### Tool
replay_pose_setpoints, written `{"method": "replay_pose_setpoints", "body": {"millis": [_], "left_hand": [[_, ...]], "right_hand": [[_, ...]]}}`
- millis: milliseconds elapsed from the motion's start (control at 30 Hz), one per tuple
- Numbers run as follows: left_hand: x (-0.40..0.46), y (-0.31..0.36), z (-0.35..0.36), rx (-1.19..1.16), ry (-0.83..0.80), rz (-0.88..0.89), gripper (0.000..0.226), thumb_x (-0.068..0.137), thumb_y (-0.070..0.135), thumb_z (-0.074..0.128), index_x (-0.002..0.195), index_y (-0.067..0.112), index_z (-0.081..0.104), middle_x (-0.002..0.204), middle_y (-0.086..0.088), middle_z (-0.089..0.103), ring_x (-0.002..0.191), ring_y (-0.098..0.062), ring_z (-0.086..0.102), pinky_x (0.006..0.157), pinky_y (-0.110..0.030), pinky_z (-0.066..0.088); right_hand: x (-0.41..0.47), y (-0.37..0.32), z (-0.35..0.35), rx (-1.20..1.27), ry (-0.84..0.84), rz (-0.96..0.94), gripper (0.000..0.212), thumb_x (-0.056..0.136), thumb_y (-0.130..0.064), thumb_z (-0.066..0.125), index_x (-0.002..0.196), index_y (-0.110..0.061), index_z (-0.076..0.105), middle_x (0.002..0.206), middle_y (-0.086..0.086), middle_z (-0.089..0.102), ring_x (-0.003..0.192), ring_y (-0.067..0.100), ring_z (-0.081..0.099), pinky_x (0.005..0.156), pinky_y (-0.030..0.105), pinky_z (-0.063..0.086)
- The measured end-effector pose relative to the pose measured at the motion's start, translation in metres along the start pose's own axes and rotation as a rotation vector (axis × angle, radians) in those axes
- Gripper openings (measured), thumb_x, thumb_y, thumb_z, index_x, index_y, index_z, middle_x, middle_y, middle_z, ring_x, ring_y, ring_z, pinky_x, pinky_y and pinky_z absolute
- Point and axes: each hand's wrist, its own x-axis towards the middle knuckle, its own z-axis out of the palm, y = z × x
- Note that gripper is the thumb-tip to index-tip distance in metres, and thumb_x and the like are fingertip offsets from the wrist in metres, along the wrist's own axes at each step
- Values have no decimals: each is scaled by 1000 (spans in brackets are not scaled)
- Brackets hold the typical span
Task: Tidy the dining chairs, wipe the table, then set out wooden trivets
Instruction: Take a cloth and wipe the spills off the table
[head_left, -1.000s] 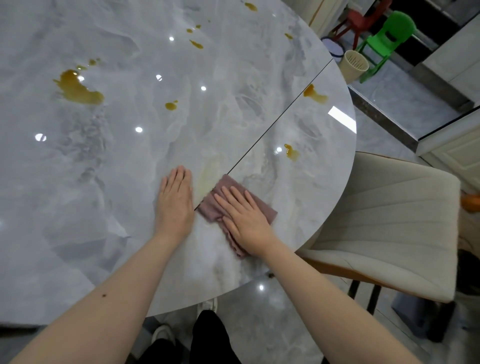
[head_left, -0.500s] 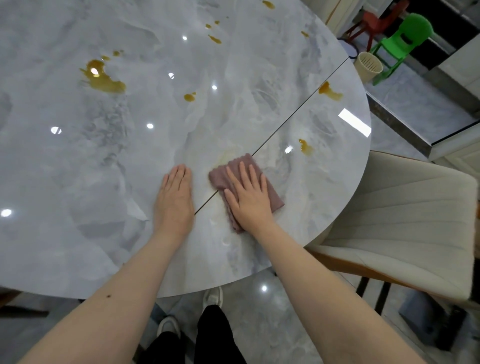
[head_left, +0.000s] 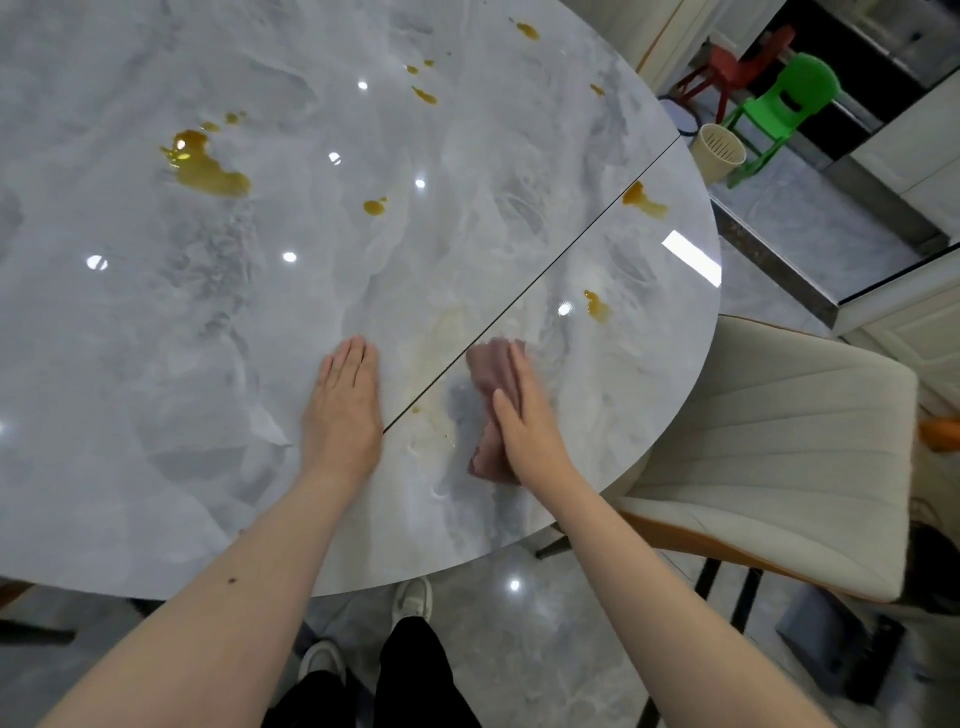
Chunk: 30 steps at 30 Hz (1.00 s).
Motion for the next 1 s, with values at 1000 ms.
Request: {"method": "replay_pose_setpoints", "body": {"millis": [1000], "left_hand": [[0,-5,-1,-79,67,37,43,94,9,29,123,-10,55,128,-29,54,121,-42,52,110,-37,20]], "right_hand": [[-3,46,6,-761,-317,-339,55,96,-43,5,150,-33,9,159,-7,3,148,12,-5,118,32,-11]]}}
